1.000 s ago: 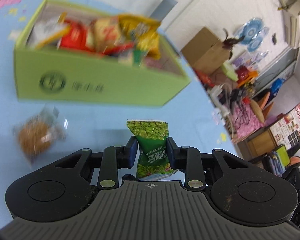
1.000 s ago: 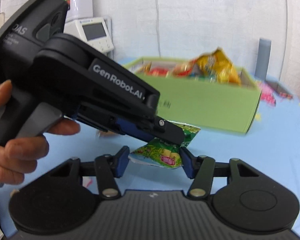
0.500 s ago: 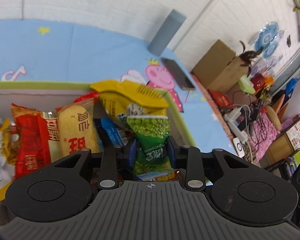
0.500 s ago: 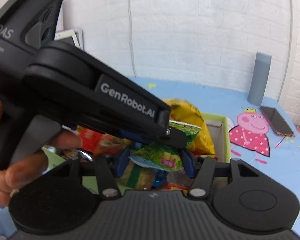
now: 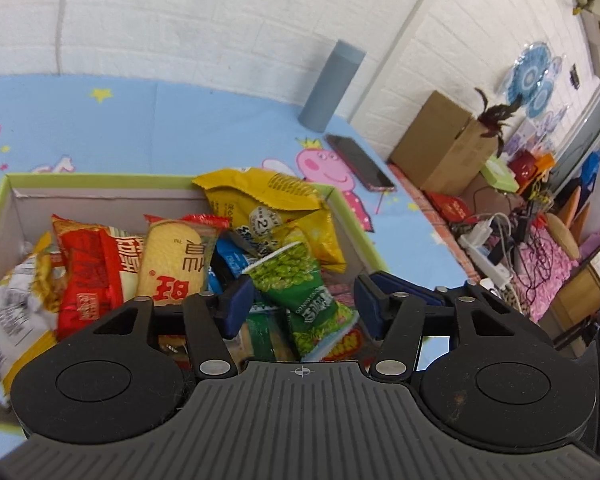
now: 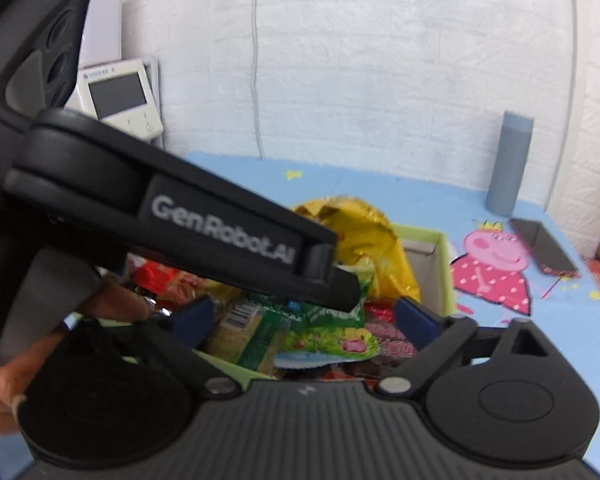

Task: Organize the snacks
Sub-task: 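Lower the green pea bag into the green box and open the left gripper, then move the left gripper to the brown cookie in clear wrapper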

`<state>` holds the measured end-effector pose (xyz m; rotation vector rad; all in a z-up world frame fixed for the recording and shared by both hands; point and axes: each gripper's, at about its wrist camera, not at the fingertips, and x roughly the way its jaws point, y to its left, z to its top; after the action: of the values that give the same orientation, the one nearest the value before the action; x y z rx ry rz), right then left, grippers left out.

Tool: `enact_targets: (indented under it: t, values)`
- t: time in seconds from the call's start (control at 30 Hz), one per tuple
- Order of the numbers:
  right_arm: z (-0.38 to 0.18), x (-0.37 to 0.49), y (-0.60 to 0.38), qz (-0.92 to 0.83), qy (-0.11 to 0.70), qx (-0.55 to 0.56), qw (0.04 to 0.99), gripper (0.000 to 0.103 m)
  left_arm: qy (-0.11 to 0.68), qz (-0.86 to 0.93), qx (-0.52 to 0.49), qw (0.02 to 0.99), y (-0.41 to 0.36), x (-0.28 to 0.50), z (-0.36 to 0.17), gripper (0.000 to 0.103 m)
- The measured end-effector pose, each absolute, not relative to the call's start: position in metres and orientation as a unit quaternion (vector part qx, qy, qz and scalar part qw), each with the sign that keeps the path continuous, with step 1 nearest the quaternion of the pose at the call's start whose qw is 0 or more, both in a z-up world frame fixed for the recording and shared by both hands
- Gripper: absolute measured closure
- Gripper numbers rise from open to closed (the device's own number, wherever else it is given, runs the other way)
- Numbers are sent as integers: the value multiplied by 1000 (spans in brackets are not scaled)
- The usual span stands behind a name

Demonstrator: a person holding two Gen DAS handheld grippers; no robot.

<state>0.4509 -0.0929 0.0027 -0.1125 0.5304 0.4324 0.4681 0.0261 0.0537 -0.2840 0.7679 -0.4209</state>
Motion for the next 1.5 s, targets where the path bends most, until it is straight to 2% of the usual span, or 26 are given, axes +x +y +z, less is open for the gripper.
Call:
enact_targets:
  t: [0.03, 0.2, 0.4, 0.53, 0.7, 0.77, 0.87, 0.93, 1.0, 1.2, 1.5]
  values:
    - [7, 443, -96, 212, 255, -51, 942, 6, 363, -200, -134, 900, 27, 459, 58, 54]
    - [21, 395, -107, 201, 226, -36, 953, 3, 340, -196, -131, 910, 40, 416, 73, 47]
    - [2, 346, -103, 209, 262, 7, 942, 3, 332, -167, -158, 915, 93, 359, 58, 37]
    - [-21, 310, -72, 240, 300, -1, 923, 3, 359, -119, -170, 910, 142, 344, 30, 39]
    - [-34, 306, -23, 288, 322, -20, 902, 3, 389, -106, -207, 892, 181, 346, 3, 39]
    - [-38, 316, -7, 308, 331, -30, 891, 3, 398, -118, -215, 884, 186, 357, -6, 43]
    - [-41, 329, 10, 341, 348, -23, 873, 3, 418, -154, -210, 870, 183, 380, -18, 45]
    - [-43, 333, 20, 353, 358, -22, 864, 3, 439, -167, -210, 858, 180, 391, -26, 50]
    - [-47, 339, 28, 355, 362, -37, 861, 3, 437, -187, -205, 856, 177, 390, -28, 50]
    - [-53, 339, 34, 351, 360, -68, 862, 3, 442, -231, -226, 837, 171, 371, -32, 51]
    - [-51, 282, -5, 354, 359, -60, 862, 2, 442, -254, -244, 825, 130, 317, -37, 50]
